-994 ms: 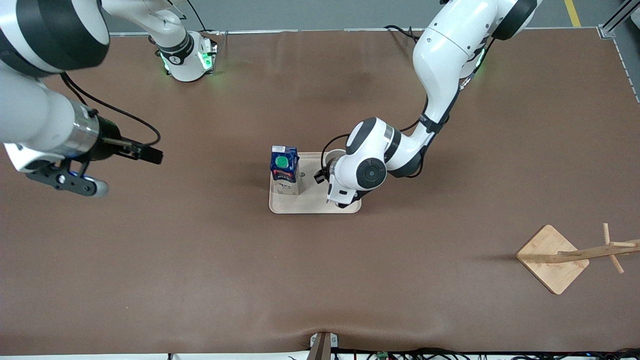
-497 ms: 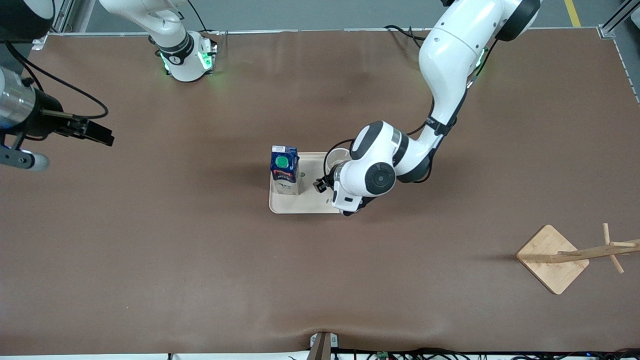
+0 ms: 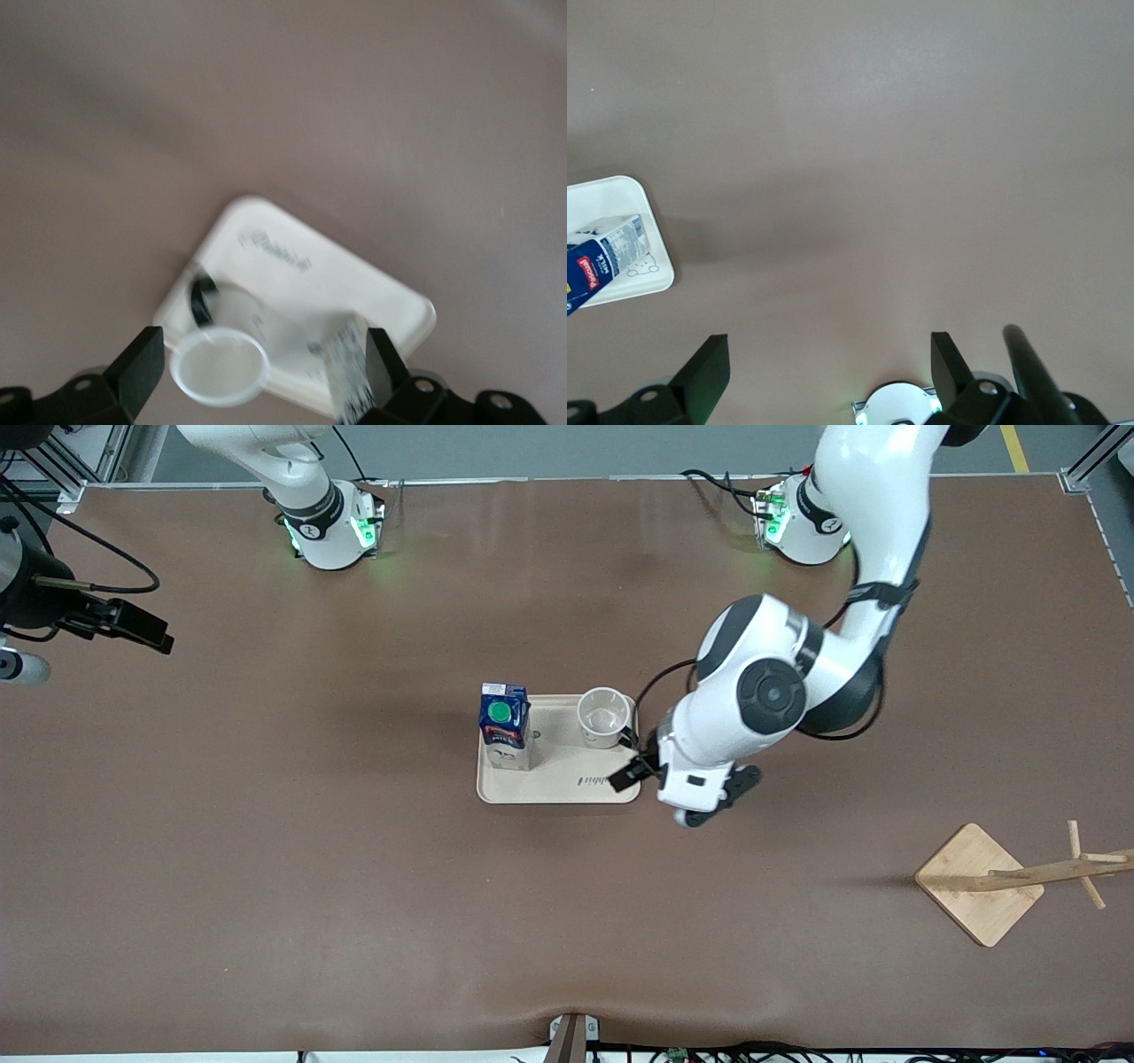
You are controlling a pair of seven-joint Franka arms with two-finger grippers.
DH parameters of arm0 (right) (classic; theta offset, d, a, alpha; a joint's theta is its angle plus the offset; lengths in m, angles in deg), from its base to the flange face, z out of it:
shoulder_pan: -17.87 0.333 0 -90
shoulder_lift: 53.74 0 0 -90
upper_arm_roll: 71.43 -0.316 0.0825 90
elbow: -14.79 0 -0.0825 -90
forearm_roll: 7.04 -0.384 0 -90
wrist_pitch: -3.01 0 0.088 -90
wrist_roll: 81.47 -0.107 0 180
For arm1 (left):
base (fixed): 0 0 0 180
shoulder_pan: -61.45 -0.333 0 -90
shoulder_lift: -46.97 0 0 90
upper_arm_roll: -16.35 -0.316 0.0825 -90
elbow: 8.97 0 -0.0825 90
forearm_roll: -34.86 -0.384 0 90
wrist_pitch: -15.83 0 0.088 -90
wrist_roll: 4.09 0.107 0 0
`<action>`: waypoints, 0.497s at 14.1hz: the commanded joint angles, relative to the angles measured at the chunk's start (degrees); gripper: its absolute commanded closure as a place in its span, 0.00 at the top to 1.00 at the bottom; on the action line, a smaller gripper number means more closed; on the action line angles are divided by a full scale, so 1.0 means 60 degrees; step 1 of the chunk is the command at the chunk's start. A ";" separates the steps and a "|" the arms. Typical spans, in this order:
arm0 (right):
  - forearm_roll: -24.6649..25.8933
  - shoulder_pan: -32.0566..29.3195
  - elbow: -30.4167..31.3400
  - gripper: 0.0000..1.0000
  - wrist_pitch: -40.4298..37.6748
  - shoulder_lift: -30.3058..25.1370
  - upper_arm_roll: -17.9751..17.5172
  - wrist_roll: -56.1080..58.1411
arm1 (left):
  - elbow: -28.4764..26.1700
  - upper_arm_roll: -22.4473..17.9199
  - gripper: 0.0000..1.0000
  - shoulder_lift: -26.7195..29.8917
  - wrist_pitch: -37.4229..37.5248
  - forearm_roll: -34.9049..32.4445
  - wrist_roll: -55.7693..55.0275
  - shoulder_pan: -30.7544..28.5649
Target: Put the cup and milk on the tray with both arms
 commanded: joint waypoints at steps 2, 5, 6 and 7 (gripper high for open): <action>0.0017 -0.0759 -0.0037 1.00 0.0068 -0.0119 -0.0327 0.1080 | -0.0262 -0.0027 1.00 0.0834 0.0852 -0.0950 0.0136 -0.0605; 0.0033 -0.1067 -0.0494 1.00 -0.0020 0.0057 -0.0429 0.1156 | -0.0276 0.0074 1.00 0.1478 0.1351 -0.1301 0.0953 -0.1467; 0.0119 -0.1141 -0.0348 1.00 -0.0034 -0.0044 -0.0647 0.1142 | -0.0276 0.0104 1.00 0.1684 0.1599 -0.1375 0.1392 -0.1718; 0.0120 -0.1185 -0.0260 1.00 -0.0049 -0.0147 -0.0693 0.1156 | -0.0276 0.0076 1.00 0.1889 0.1877 -0.1376 0.1889 -0.1909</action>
